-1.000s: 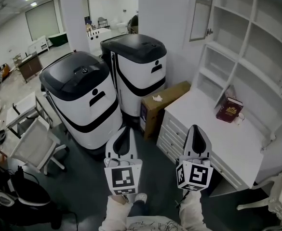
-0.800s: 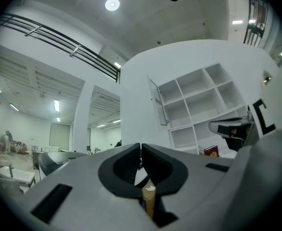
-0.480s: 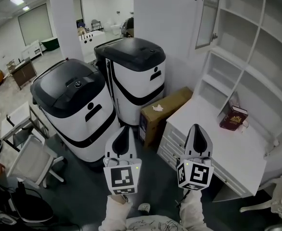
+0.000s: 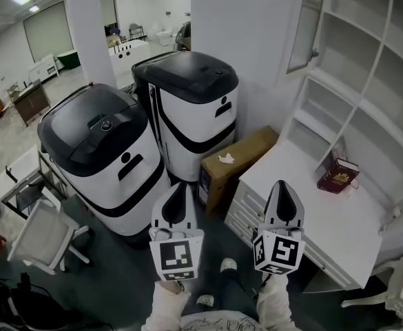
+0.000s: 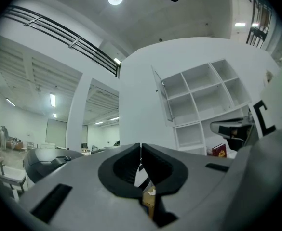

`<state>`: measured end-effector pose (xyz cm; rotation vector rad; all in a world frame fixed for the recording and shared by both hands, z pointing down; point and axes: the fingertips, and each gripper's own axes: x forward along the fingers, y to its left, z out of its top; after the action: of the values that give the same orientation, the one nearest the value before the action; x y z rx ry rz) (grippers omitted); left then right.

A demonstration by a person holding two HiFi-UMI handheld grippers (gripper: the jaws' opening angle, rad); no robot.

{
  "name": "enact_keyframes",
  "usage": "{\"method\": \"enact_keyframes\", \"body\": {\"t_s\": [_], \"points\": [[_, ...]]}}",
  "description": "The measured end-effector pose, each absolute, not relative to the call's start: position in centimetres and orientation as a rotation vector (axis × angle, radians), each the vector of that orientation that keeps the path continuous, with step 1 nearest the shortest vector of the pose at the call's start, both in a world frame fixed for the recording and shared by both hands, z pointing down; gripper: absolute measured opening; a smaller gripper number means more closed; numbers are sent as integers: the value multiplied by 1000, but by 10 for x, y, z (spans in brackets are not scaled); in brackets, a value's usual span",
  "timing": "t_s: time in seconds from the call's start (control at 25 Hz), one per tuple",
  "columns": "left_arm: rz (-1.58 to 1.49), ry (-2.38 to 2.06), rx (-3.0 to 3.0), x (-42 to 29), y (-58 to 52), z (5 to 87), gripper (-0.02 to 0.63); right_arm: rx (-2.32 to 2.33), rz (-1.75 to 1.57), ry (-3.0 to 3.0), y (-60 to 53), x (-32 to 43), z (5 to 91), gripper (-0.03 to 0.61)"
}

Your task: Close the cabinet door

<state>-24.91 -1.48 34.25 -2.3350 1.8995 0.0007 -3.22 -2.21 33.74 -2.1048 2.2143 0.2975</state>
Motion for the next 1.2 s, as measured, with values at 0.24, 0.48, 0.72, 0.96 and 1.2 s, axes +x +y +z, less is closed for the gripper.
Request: {"method": "enact_keyframes", "body": {"t_s": [0.24, 0.48, 0.72, 0.96, 1.2], "points": [[-8, 1932, -2313, -244, -58, 346, 12, -2083, 290, 2233, -72, -26, 341, 3], [-12, 1942, -2291, -227, -105, 340, 12, -2050, 297, 2238, -124, -14, 333, 3], [-15, 1958, -2270, -211, -153, 331, 12, -2011, 335, 2262, -175, -8, 318, 3], [0, 1983, -2242, -194, -200, 323, 12, -1993, 380, 2267, -226, 10, 306, 3], [10, 1990, -2223, -177, -241, 317, 12, -1973, 425, 2264, -272, 23, 295, 3]]}}
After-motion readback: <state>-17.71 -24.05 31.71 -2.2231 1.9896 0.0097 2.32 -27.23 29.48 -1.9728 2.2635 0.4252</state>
